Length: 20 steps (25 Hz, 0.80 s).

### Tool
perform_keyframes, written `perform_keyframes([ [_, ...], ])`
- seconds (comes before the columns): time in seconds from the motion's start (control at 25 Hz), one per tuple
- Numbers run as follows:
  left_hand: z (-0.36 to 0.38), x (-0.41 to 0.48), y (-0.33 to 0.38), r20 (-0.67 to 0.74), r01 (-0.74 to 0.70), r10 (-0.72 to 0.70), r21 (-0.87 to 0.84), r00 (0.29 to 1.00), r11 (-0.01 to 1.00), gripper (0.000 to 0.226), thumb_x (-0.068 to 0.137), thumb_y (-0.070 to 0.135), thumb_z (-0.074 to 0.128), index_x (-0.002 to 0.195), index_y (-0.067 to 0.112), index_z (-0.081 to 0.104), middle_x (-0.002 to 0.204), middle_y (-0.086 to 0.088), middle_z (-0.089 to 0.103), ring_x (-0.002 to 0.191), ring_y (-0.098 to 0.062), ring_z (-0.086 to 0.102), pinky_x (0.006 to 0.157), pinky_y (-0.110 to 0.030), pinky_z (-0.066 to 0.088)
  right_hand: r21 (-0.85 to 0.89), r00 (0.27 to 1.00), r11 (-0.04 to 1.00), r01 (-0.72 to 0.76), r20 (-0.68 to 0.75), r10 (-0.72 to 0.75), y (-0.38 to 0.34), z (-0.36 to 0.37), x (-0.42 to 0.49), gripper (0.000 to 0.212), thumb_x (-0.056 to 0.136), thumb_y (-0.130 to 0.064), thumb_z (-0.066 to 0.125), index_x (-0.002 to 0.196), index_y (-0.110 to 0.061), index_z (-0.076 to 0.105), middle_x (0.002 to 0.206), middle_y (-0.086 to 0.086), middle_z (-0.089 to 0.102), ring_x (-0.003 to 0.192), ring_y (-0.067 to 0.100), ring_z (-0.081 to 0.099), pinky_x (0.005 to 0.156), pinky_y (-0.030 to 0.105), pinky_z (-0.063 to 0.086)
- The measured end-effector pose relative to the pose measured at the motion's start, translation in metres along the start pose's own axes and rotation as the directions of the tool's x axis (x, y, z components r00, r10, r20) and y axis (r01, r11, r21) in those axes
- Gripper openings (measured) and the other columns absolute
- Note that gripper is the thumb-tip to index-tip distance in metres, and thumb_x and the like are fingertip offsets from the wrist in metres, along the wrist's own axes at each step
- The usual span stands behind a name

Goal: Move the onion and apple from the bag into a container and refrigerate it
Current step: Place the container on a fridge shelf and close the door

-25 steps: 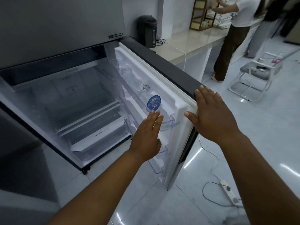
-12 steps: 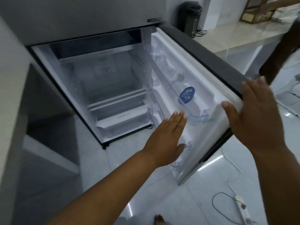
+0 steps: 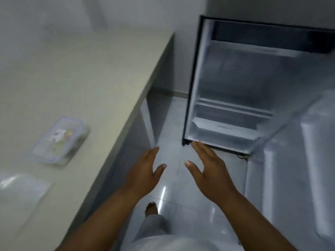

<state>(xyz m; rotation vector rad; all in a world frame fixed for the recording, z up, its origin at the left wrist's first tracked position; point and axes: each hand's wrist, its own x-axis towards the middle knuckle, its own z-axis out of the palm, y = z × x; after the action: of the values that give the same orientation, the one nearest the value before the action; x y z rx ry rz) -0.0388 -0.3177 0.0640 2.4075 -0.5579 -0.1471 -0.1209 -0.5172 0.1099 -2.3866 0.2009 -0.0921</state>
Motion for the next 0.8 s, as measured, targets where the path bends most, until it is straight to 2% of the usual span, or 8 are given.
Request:
perform_keyframes([
  [0.08,-0.035,0.001,-0.046,-0.126,0.174,-0.175,-0.023,0.976,0.985,0.058,0.09,0.032,0.061,0.141,0.009,0.043,0.141,-0.012,0.05,0.129,-0.026,0.047,0.104,-0.029,0.034,0.048,0.988,0.997,0.059,0.142,-0.066,-0.03,0.039,0.049,0.062,0.093,-0.05,0.047,0.148,-0.03,0.03,0.154,-0.014,0.032,0.137,-0.006,0.021,0.104,0.005,0.012],
  [0.16,-0.066,-0.003,-0.089,-0.26,0.322,-0.317,-0.021,0.912,0.946,0.054,0.09,0.032,0.062,0.137,0.009,0.048,0.135,-0.01,0.055,0.125,-0.025,0.05,0.1,-0.031,0.04,0.106,0.957,0.989,0.106,0.257,-0.131,-0.062,0.079,0.095,0.06,0.092,-0.049,0.051,0.146,-0.027,0.035,0.151,-0.008,0.039,0.136,0.002,0.033,0.106,0.013,0.024],
  [0.28,-0.105,-0.017,-0.15,-0.442,0.516,-0.498,-0.088,0.746,0.852,0.051,0.09,0.032,0.062,0.134,0.009,0.051,0.133,-0.008,0.057,0.124,-0.024,0.051,0.098,-0.035,0.043,0.173,0.899,0.976,0.135,0.393,-0.194,-0.113,0.147,0.159,0.059,0.091,-0.043,0.057,0.144,-0.023,0.04,0.146,-0.003,0.046,0.128,0.015,0.047,0.104,0.028,0.04],
  [0.4,-0.13,-0.027,-0.203,-0.539,0.648,-0.647,-0.224,0.54,0.728,0.053,0.089,0.032,0.063,0.134,0.009,0.048,0.134,-0.01,0.054,0.123,-0.025,0.05,0.096,-0.029,0.039,0.188,0.865,0.978,0.094,0.471,-0.174,-0.159,0.212,0.212,0.058,0.09,-0.039,0.061,0.142,-0.02,0.044,0.142,0.002,0.051,0.119,0.019,0.056,0.099,0.028,0.042],
  [0.52,-0.145,-0.027,-0.243,-0.462,0.687,-0.82,-0.474,0.338,0.55,0.062,0.089,0.037,0.061,0.141,0.011,0.04,0.144,-0.009,0.043,0.129,-0.024,0.046,0.106,-0.035,0.039,0.132,0.847,0.987,0.09,0.512,-0.145,-0.194,0.265,0.261,0.059,0.091,-0.041,0.059,0.142,-0.016,0.043,0.143,0.006,0.051,0.126,0.02,0.052,0.103,0.028,0.037],
  [0.6,-0.15,-0.019,-0.263,-0.346,0.675,-0.899,-0.598,0.268,0.431,0.066,0.09,0.04,0.059,0.145,0.012,0.035,0.148,-0.008,0.039,0.13,-0.023,0.046,0.107,-0.039,0.038,0.067,0.843,0.993,0.101,0.525,-0.121,-0.21,0.294,0.29,0.06,0.092,-0.041,0.056,0.143,-0.012,0.042,0.146,0.009,0.047,0.132,0.024,0.047,0.109,0.033,0.035],
  [0.68,-0.15,-0.009,-0.275,-0.243,0.638,-0.937,-0.686,0.252,0.35,0.064,0.091,0.042,0.056,0.145,0.014,0.035,0.148,-0.005,0.042,0.127,-0.021,0.049,0.104,-0.036,0.04,0.001,0.834,0.995,0.096,0.546,-0.081,-0.218,0.315,0.311,0.058,0.093,-0.04,0.054,0.142,-0.011,0.043,0.145,0.011,0.048,0.132,0.028,0.045,0.109,0.035,0.034],
  [0.8,-0.145,0.001,-0.282,-0.195,0.558,-0.945,-0.768,0.263,0.314,0.027,0.091,0.035,0.052,0.117,0.027,0.054,0.123,0.003,0.062,0.103,-0.009,0.06,0.08,-0.027,0.047,0.034,0.797,0.997,0.063,0.6,-0.071,-0.22,0.334,0.326,0.039,0.093,-0.034,0.052,0.127,-0.016,0.057,0.126,0.008,0.062,0.116,0.029,0.056,0.094,0.033,0.042],
])
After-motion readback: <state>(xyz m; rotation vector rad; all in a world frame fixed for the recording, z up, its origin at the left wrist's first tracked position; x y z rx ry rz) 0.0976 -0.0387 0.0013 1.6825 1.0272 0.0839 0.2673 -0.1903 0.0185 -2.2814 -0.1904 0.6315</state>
